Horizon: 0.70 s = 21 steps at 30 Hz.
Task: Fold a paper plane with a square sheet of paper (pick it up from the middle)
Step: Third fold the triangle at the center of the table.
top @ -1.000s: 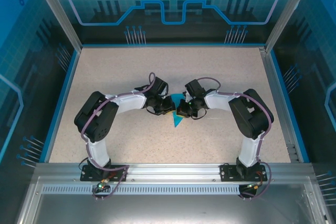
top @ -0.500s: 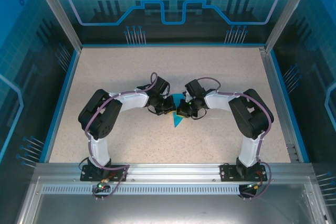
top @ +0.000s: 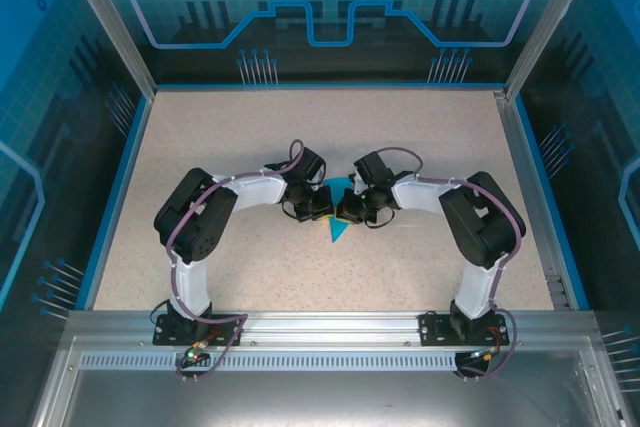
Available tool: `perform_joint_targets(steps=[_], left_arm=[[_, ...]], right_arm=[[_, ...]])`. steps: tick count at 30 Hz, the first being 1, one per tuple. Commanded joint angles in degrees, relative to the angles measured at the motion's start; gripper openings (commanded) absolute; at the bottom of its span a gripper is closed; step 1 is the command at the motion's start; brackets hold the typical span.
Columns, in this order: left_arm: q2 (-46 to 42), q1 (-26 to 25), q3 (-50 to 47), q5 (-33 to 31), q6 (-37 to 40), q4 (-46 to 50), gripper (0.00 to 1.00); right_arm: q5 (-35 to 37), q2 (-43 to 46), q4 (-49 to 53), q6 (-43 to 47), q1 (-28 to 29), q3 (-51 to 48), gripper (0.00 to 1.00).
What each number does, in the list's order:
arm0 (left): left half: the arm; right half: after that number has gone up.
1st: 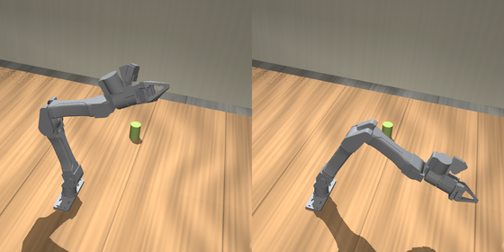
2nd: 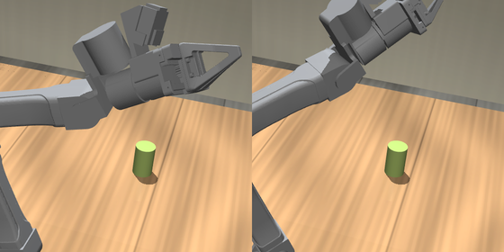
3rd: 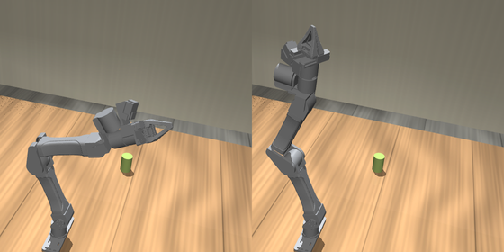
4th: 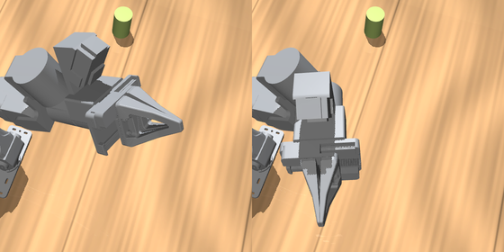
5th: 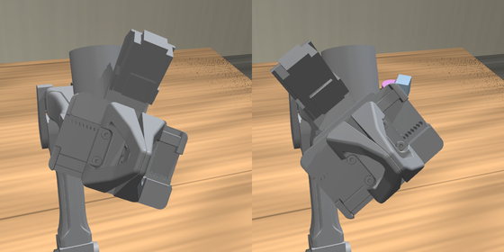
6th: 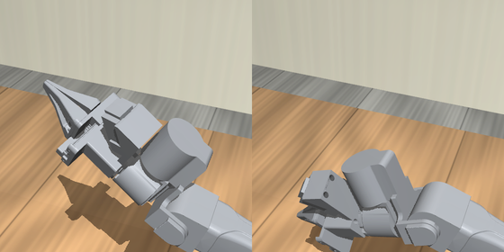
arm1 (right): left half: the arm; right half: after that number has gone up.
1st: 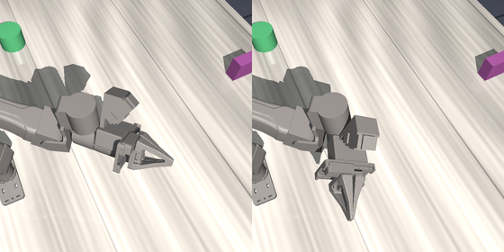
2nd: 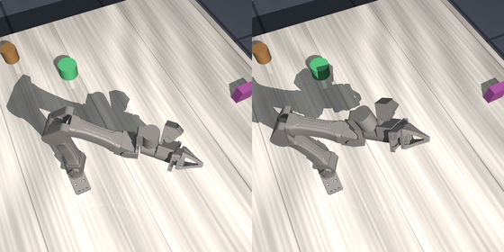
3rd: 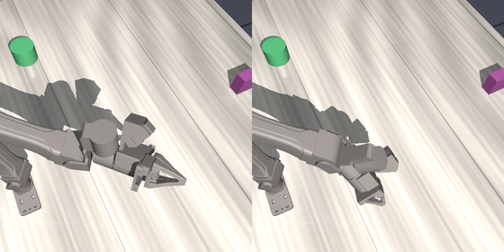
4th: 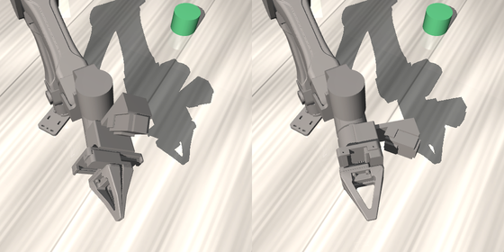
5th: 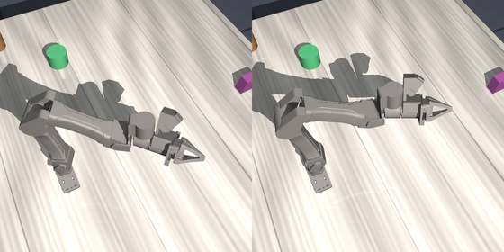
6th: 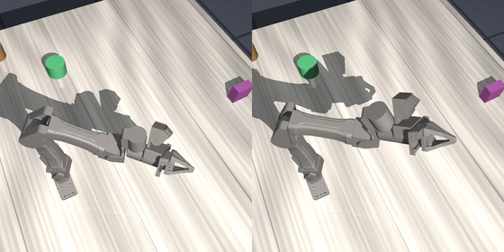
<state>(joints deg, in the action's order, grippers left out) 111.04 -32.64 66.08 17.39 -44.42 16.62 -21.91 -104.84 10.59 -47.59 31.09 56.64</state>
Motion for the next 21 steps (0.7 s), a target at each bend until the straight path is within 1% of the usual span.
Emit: perform_joint_targets(steps=[1,15,18,21], left_arm=[[2.1,-0.6,1.1,-3.1,1.9,4.9,0.03],[3.7,-1.2,2.6,-6.1,2.7,8.1,0.01],[3.8,-1.3,2.8,-7.2,3.2,9.2,0.01],[3.8,-1.4,3.0,-8.2,3.6,10.2,0.01]], right_arm=[[-0.4,3.6,-1.0,2.5,-0.5,-0.8,0.00],[-0.5,0.9,-3.6,6.1,-4.5,-5.4,0.00],[-0.8,0.5,-2.6,5.9,-5.5,-4.3,0.00],[-0.6,1.9,-0.7,6.6,-5.5,-2.3,0.00]])
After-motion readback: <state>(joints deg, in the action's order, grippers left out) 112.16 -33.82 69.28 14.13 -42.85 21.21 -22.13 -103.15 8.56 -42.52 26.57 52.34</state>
